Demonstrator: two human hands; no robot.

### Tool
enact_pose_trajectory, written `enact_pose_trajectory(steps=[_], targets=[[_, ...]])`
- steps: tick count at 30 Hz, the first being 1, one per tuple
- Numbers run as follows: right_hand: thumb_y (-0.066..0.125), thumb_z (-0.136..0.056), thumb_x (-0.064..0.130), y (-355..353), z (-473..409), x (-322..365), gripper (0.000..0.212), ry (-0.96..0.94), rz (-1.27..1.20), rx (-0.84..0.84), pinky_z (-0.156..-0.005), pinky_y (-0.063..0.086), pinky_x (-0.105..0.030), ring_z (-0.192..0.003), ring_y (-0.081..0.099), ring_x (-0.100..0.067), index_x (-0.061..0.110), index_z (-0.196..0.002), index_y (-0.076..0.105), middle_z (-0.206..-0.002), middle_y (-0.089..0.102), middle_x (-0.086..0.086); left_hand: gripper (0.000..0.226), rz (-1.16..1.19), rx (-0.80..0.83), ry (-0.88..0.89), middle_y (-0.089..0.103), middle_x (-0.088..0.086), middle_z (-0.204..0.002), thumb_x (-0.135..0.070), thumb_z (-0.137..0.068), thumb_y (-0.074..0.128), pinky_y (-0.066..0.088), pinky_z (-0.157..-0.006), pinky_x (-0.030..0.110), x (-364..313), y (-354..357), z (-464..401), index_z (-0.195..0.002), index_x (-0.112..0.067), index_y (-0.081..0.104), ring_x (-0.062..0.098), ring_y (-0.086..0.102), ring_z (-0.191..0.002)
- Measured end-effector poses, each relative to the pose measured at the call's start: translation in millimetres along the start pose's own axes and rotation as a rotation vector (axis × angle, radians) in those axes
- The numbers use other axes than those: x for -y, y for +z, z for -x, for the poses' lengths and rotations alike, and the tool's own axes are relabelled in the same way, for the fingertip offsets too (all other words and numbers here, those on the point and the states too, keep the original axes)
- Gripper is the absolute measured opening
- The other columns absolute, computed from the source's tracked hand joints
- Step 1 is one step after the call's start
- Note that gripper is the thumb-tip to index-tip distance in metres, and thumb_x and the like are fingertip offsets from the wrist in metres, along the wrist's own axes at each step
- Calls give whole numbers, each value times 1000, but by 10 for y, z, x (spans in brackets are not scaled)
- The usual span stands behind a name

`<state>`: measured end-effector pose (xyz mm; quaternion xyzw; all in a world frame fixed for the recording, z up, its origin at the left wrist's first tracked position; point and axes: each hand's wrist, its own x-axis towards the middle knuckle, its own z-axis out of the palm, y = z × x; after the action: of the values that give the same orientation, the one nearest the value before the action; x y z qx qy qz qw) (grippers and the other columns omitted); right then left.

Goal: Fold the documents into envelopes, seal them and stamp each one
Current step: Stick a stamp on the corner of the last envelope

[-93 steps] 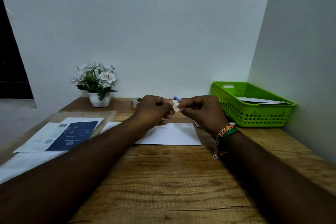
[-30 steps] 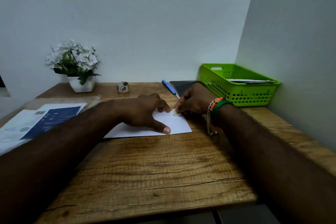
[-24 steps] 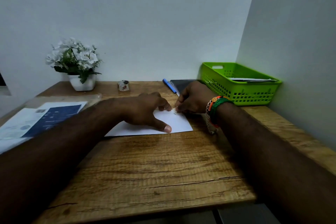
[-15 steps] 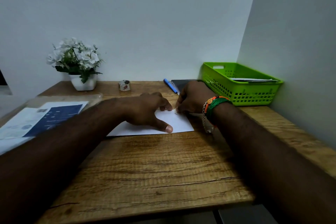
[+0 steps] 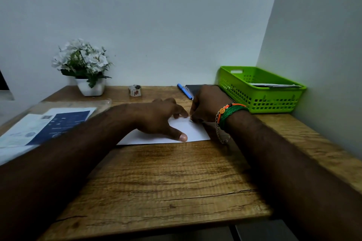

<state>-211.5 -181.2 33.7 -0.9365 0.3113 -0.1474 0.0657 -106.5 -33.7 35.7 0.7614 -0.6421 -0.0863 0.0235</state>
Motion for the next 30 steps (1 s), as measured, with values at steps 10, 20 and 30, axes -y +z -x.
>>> enact_pose_trajectory(steps=[10,20,30], targets=[[85,-62,25,12,-5,-7,42,-16,1,-1,-82,60,-37,-87,69,-23,15,-101,74,-94,73,-5,78,-23,36,4,42,-4,-140,-69,-84,62,39,-112,44,-10,-4,1,-153,-45,35,21,39,-131],[84,-59,36,41,9,-192,42,124,-84,18,-79,61,-37,-82,70,-23,15,-94,73,-91,74,-4,78,-45,55,-13,41,-6,-139,-71,-83,62,39,-111,41,-16,-23,-9,-151,-44,36,20,40,-131],[81,-74,30,-10,66,-373,25,179,-371,50,-61,51,-30,-57,62,-15,6,-70,77,-62,70,-5,83,-46,69,-31,38,-5,-145,-67,-84,63,38,-114,43,-58,-43,13,-155,-35,35,18,38,-134]])
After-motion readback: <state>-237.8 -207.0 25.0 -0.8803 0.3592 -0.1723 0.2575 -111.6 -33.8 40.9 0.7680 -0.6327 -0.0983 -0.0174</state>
